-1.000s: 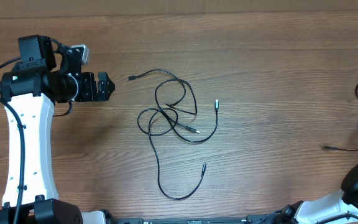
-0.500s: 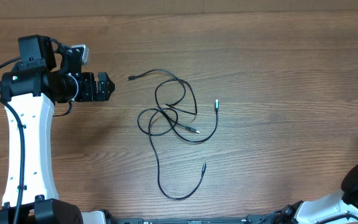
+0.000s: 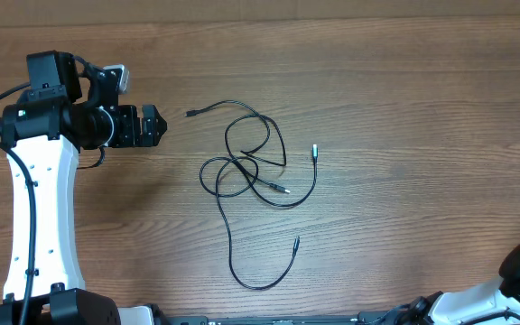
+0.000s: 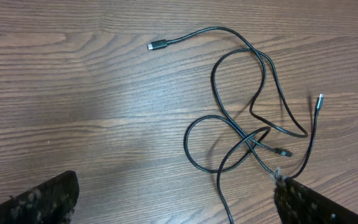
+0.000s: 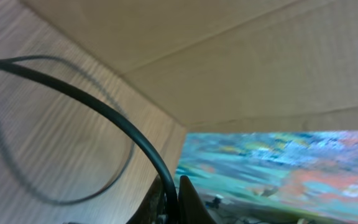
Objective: Untangle cables
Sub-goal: 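Release the cable and withdraw the right gripper to the right edge, then move the right gripper left over the central black cable tangle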
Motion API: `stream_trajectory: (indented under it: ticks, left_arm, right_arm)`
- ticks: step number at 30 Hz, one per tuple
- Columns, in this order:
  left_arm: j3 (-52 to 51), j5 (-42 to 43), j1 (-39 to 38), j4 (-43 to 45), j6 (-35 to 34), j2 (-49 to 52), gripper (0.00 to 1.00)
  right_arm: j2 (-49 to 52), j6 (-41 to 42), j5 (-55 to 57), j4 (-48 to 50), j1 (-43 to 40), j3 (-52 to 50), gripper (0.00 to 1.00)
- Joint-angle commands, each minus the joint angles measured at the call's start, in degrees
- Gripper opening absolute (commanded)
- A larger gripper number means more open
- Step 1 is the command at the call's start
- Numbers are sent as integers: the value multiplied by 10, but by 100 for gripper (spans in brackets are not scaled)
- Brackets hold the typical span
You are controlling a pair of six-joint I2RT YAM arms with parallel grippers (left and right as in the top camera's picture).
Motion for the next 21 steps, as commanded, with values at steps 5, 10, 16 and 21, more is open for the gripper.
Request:
stream_trajectory:
  ticks: [5,10,16,21]
  left_arm:
    - [9,-1,2,0,12,0,100]
    - [9,-1,2,0,12,0,100]
    - [9,-1,2,0,12,0,100]
    - [9,-1,2,0,12,0,100]
  right_arm:
    - [-3,-73,18,66,-83,14,4]
    - [-3,-85,-7,120,-127,14,5]
    - [-3,-101,-95,119,-142,14,9]
    - [-3,-100,-168,91,-140,14,69]
